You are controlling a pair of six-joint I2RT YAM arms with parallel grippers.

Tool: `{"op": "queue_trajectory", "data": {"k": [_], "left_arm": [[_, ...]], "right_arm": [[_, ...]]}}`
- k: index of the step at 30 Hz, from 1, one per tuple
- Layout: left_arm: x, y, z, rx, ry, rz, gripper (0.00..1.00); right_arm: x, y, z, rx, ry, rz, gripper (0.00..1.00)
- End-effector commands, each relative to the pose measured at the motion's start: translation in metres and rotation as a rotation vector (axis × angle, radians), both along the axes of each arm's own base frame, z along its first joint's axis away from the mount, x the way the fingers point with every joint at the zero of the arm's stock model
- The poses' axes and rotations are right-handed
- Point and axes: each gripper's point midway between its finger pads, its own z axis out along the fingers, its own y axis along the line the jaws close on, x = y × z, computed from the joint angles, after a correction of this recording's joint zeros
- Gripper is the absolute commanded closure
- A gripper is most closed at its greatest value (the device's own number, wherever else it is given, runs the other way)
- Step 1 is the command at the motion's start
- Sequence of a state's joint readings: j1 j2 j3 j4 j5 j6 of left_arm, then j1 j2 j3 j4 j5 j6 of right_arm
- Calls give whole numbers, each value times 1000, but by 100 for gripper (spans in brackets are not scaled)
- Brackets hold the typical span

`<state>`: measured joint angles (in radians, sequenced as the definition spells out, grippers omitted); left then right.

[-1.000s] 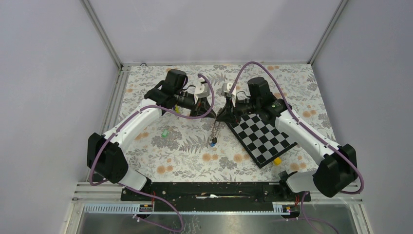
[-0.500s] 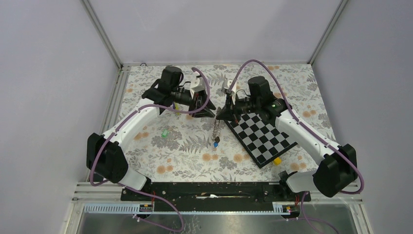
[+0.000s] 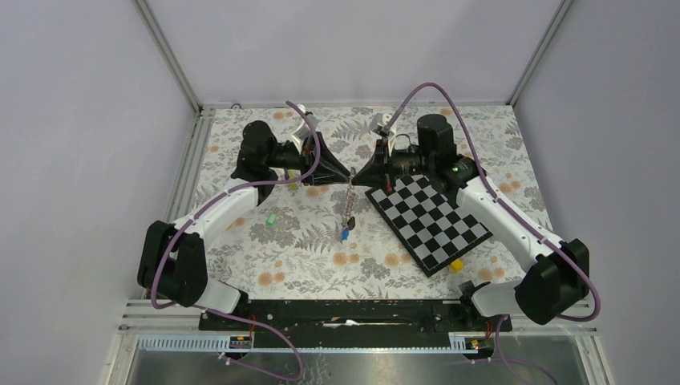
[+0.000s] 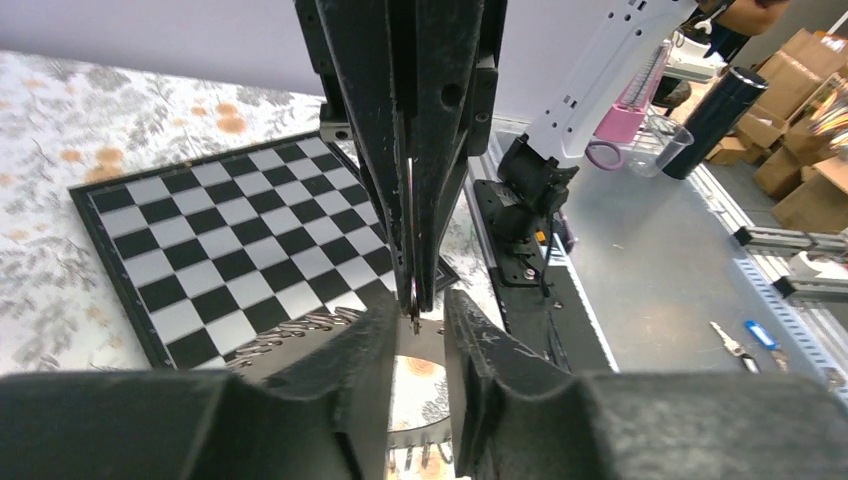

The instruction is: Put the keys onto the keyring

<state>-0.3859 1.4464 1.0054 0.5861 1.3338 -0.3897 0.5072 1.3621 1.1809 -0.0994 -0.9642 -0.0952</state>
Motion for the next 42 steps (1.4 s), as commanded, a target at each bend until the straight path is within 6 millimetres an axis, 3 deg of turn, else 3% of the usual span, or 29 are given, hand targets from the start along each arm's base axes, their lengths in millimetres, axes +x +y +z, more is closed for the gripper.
{"op": "queue_trajectory", "data": {"k": [1, 4, 10, 24, 28, 31, 35, 39, 42], "left_arm": [[-11, 3, 19, -46, -85, -40, 79], [-10, 2, 15, -43, -77, -42, 85], [-11, 3, 11, -42, -83, -38, 77], [-5, -2, 19, -49, -88, -33, 99], [-5, -2, 19, -47, -84, -32, 100], [-2, -3, 20, -29, -81, -31, 100], [10, -4, 6, 59, -154, 18, 100], [12, -5, -5, 153, -177, 34, 100], [12, -7, -14, 230, -209, 48, 100]], "right_arm": [[-1, 2, 38, 104, -69, 33, 100], [1, 1, 38, 114, -70, 33, 100], [2, 0, 37, 118, -44, 28, 100], [3, 0, 31, 129, -34, 26, 100], [3, 0, 27, 126, -39, 23, 100], [5, -3, 21, 104, -65, 6, 95], [9, -9, 11, 56, -125, -22, 87], [11, -15, 1, 7, -164, -37, 68], [12, -19, -6, -31, -202, -41, 60]]}}
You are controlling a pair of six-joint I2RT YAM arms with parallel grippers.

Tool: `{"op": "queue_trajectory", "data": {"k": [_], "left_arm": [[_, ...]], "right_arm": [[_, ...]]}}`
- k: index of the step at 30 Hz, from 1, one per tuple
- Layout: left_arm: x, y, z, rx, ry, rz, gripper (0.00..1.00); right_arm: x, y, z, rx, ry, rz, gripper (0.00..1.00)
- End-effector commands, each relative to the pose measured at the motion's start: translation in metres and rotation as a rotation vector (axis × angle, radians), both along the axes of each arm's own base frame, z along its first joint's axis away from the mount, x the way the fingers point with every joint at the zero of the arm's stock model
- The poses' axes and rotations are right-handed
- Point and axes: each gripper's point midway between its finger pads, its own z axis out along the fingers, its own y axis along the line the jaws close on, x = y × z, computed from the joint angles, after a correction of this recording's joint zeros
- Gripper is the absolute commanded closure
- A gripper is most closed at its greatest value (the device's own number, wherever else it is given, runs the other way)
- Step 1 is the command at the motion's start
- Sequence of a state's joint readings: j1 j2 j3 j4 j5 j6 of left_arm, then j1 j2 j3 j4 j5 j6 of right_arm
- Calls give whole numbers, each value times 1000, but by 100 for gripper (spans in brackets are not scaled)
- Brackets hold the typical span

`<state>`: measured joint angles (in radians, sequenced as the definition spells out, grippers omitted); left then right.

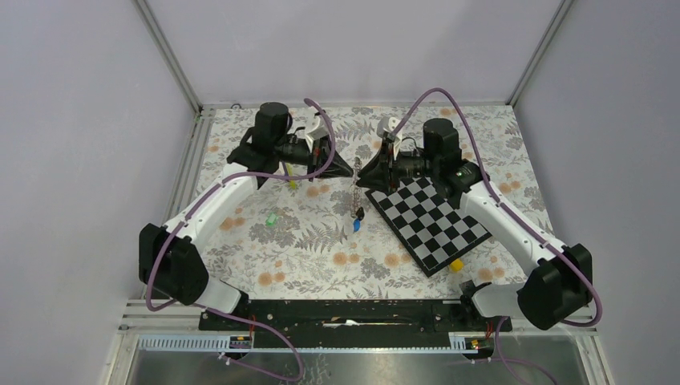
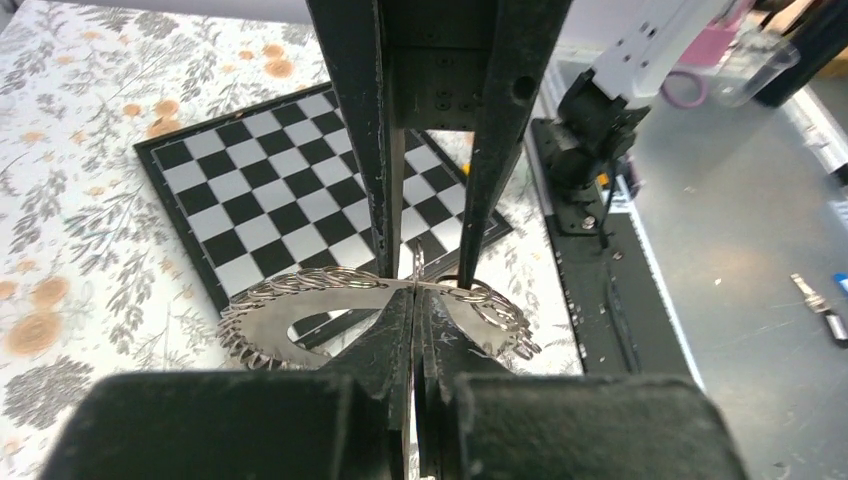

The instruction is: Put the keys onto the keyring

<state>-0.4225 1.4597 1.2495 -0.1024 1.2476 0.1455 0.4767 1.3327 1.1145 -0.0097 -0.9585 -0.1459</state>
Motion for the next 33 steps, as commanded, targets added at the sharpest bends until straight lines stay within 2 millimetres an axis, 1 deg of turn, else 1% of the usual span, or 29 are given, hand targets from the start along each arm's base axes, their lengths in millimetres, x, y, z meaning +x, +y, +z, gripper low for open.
{"op": "queue_trajectory", "data": {"k": [1, 3, 5, 10, 13, 20, 31, 33], "left_arm": [[2, 1, -18, 142, -105, 27, 100], [0, 0, -22, 181, -114, 29, 100], [-1, -1, -25, 210, -130, 33, 100], [-3, -5, -29, 275, -171, 40, 100], [-4, -8, -27, 284, -187, 41, 100], [-5, -14, -27, 296, -196, 41, 100], [-9, -17, -35, 305, -181, 25, 100], [-10, -17, -35, 305, -181, 22, 100]], "right_arm": [[1, -12, -3, -58, -114, -17, 58], [-1, -14, -5, -73, -129, -10, 54], [-1, -15, -6, -86, -147, -10, 51], [-2, -19, -12, -110, -166, -6, 51], [-7, -17, -17, -105, -156, 20, 53], [-11, -12, -31, -113, -138, 47, 55], [-11, -6, -36, -110, -121, 56, 62], [-11, -5, -38, -109, -112, 58, 65]]}}
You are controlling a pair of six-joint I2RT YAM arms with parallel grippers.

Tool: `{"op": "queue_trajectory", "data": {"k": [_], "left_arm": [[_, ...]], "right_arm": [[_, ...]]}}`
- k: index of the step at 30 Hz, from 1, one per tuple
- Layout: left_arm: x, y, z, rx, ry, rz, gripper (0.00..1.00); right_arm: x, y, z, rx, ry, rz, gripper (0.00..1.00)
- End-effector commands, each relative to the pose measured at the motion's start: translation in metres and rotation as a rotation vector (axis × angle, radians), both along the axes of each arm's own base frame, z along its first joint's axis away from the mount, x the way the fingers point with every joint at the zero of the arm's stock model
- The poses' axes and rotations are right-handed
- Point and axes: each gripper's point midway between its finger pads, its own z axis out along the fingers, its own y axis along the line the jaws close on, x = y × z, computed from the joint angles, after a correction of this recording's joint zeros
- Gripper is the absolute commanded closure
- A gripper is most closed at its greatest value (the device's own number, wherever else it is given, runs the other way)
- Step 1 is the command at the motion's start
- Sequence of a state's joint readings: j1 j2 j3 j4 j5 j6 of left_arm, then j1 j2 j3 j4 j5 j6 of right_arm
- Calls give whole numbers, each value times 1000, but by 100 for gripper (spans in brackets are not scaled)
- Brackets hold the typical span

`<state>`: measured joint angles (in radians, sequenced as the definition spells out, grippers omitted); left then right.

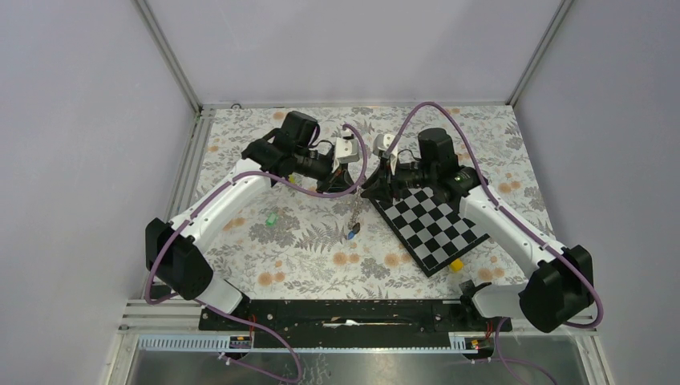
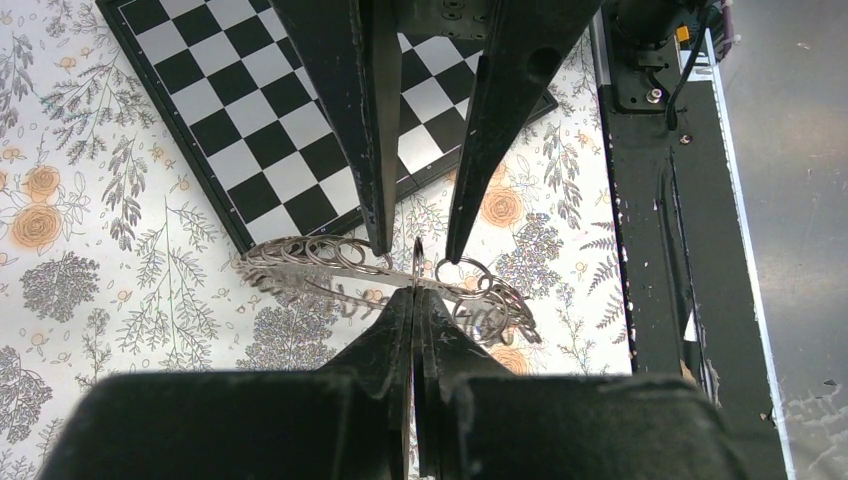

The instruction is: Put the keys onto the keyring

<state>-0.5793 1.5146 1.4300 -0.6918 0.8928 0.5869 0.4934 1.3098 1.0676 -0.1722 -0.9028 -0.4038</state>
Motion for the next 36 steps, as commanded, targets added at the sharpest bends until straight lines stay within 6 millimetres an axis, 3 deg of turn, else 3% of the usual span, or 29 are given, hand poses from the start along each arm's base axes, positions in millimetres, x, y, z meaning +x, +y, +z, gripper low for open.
{"op": "queue_trajectory", "data": {"k": [1, 6, 10, 12, 13, 14, 16, 21, 28, 34, 36], "left_arm": [[4, -7, 16, -39, -63, -23, 100], [4, -6, 13, -32, -62, -22, 100], [2, -6, 11, -33, -56, -25, 100], [1, -6, 13, -39, -54, -30, 100], [0, -6, 15, -43, -53, -32, 96], [-2, -5, 16, -49, -51, -36, 81], [-8, -1, 16, -50, -58, -63, 64], [-25, 15, 8, 2, -113, -141, 48], [-42, 28, -1, 37, -122, -188, 49], [-58, 24, 2, -17, -92, -243, 66], [-63, 21, 2, -32, -76, -260, 66]], "right_arm": [[-2, 8, 3, 27, -11, 29, 67], [0, 10, 3, 36, 3, 22, 77], [0, 10, 3, 37, -4, 21, 96], [-1, 8, 4, 36, -18, 27, 100], [-3, 8, 5, 35, -24, 37, 100], [-6, 7, 6, 34, -27, 52, 100], [-16, 7, 10, 43, -25, 104, 100], [-39, 5, 13, 63, -32, 226, 100], [-52, 2, 6, 58, -61, 302, 100], [-63, 1, 5, 71, -60, 373, 100], [-62, 1, 2, 67, -58, 376, 100]]}}
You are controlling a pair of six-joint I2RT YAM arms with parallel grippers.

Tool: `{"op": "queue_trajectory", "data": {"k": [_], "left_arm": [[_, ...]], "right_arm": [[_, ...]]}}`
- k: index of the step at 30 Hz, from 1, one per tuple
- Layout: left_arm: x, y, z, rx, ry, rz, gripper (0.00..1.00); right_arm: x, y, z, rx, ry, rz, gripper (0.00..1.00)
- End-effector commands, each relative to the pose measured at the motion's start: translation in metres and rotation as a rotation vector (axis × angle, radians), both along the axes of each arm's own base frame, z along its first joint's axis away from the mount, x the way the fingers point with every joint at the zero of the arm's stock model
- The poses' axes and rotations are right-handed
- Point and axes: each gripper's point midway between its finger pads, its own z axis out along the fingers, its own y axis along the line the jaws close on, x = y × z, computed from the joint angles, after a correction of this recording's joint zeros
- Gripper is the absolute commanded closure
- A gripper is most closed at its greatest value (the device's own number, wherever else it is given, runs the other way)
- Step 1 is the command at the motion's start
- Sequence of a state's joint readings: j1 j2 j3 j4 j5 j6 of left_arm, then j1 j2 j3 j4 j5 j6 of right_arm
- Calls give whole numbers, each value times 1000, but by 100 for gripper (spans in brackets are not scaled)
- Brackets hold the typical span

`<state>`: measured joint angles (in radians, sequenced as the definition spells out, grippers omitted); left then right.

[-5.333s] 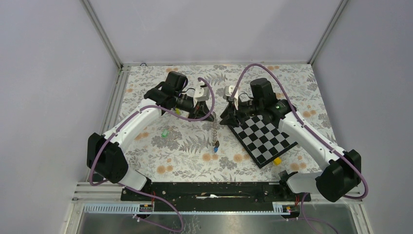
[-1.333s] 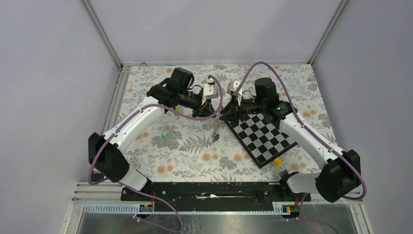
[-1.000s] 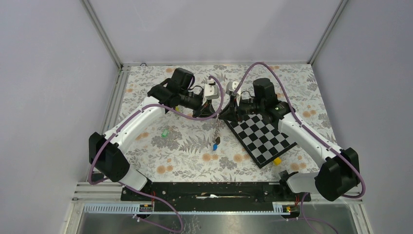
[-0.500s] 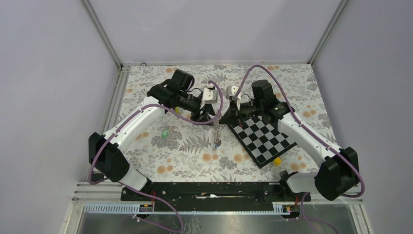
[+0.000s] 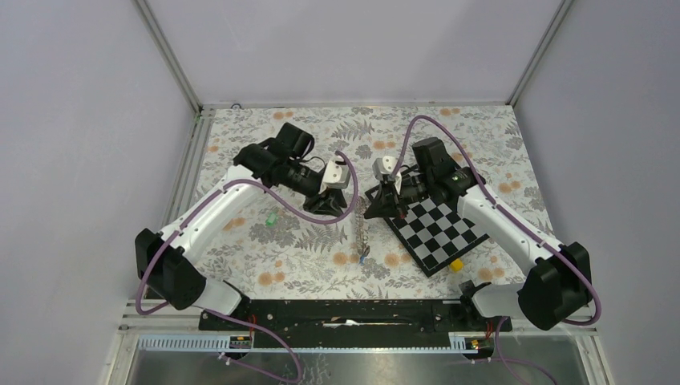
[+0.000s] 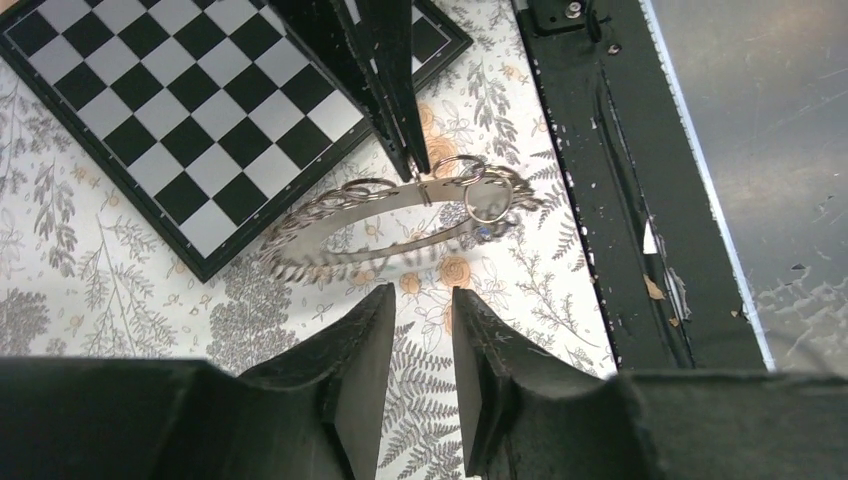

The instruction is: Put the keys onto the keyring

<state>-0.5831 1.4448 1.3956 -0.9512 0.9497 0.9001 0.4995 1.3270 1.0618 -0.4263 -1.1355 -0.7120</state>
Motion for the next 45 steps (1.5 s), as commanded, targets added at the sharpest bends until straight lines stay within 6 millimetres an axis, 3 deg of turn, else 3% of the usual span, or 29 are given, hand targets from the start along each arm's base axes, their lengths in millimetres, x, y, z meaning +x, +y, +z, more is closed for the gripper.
{"op": "queue_trajectory", "data": {"k": [1, 9, 22, 26, 30, 34, 45], "left_arm": [[-19, -7, 12, -84, 2, -78, 65], [-7, -19, 11, -153, -46, -27, 61], [21, -35, 10, -224, -53, 97, 64], [21, -36, 10, -227, -46, 100, 71], [21, -36, 9, -224, -42, 105, 86], [22, -36, 10, -226, -44, 106, 94], [26, -35, 15, -225, -69, 128, 83]], "right_arm": [[-8, 5, 21, 69, -66, 85, 100], [12, 11, 26, 56, -36, -17, 100], [19, 22, 32, 124, 59, -69, 100], [20, 21, 32, 127, 59, -78, 100], [20, 21, 32, 126, 58, -80, 100], [21, 21, 27, 118, 61, -89, 100], [26, 21, 21, 107, 45, -107, 100]]}}
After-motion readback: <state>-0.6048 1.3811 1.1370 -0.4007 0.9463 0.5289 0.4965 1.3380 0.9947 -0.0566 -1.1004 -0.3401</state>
